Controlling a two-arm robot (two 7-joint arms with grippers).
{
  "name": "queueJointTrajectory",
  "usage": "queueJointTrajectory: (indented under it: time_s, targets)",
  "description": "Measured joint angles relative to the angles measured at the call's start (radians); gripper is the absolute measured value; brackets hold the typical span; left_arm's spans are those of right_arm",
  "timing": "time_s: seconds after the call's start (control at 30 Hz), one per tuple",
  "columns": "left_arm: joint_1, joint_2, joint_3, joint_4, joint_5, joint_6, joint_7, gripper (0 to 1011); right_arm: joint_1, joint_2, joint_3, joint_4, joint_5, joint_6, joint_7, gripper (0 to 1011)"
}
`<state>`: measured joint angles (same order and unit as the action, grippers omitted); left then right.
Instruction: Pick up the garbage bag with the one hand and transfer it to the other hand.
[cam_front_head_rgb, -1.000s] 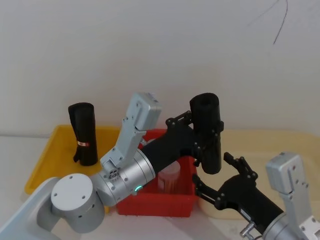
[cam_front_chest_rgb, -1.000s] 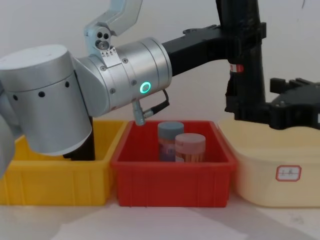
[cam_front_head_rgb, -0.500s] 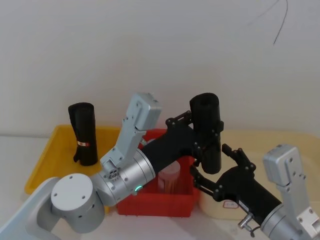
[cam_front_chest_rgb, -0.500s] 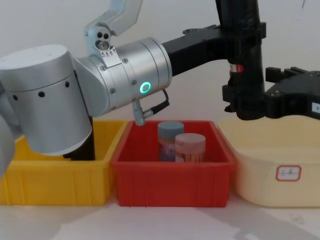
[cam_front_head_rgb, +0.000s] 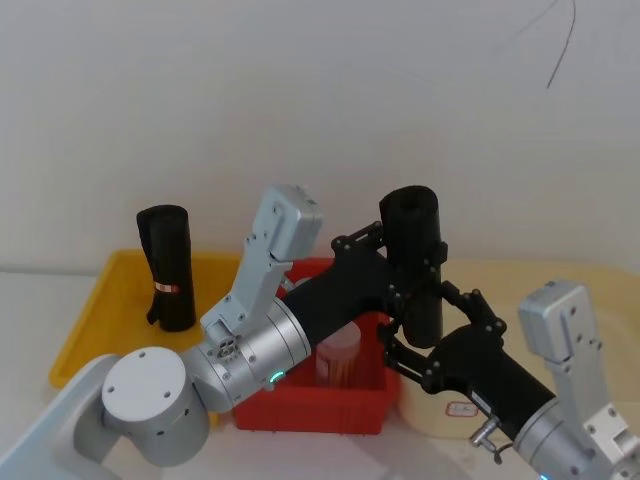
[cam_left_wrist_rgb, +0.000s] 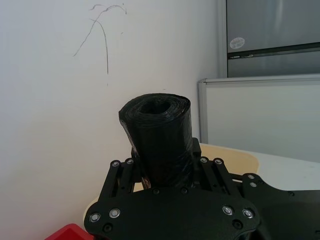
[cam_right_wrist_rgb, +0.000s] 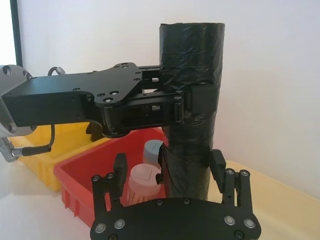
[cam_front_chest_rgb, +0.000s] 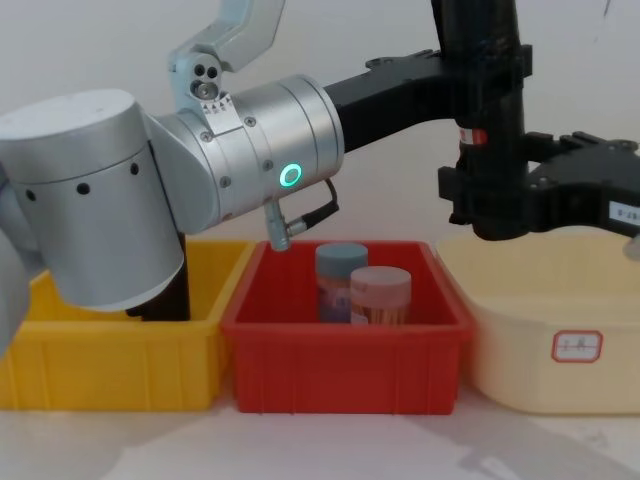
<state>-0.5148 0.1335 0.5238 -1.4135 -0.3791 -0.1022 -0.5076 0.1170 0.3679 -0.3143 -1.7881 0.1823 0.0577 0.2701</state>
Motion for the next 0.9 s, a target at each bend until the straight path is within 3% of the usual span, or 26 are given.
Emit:
queueJointTrajectory:
  time_s: [0.83, 0.9]
  targets:
    - [0.0, 0.0, 0.0, 0.0, 0.0, 0.0, 0.0, 516, 0.067, -0.047, 0.012, 0.106, -0.024, 0.011, 0.005, 999]
    - [0.0, 0.0, 0.0, 0.0, 0.0, 0.0, 0.0, 516, 0.07, -0.049, 0.014, 0.11, -0.026, 0.012, 0.006, 965]
